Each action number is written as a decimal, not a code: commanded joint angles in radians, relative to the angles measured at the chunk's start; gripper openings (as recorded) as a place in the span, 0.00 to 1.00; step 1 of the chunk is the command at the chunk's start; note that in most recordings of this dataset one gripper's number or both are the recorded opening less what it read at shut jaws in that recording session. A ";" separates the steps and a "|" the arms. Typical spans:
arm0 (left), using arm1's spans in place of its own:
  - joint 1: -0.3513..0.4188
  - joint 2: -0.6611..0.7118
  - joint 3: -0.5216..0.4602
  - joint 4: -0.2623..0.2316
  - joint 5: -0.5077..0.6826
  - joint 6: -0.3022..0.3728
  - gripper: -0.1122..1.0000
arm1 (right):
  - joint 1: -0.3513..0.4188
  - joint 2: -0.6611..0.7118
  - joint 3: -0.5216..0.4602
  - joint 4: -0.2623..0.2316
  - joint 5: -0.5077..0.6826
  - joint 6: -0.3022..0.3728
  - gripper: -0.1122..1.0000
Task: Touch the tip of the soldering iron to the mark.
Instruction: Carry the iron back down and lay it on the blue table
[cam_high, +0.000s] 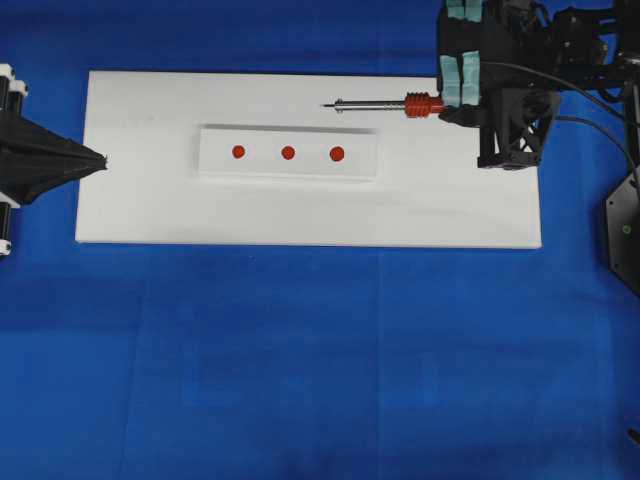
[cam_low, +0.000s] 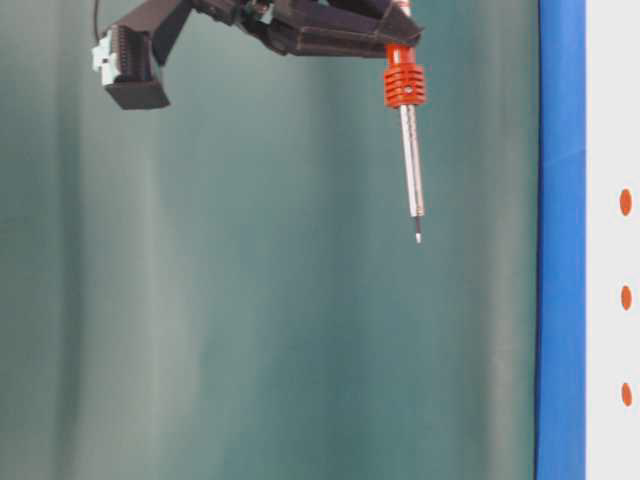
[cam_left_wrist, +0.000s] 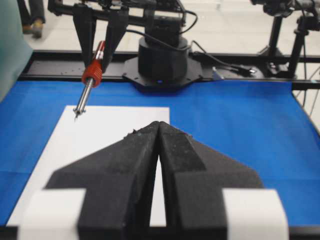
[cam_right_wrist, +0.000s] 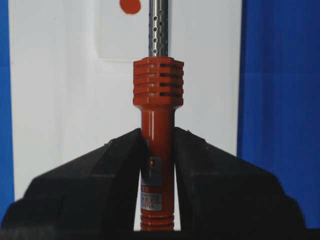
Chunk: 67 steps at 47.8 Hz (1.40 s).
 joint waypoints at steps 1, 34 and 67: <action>-0.002 0.003 -0.011 0.002 -0.011 -0.002 0.10 | 0.002 -0.014 -0.025 -0.003 -0.002 0.002 0.16; -0.002 0.003 -0.012 0.002 -0.012 -0.002 0.10 | 0.190 -0.152 0.072 -0.005 -0.006 0.255 0.16; -0.002 0.002 -0.011 0.002 -0.021 -0.003 0.10 | 0.723 -0.028 0.067 -0.417 -0.026 1.029 0.16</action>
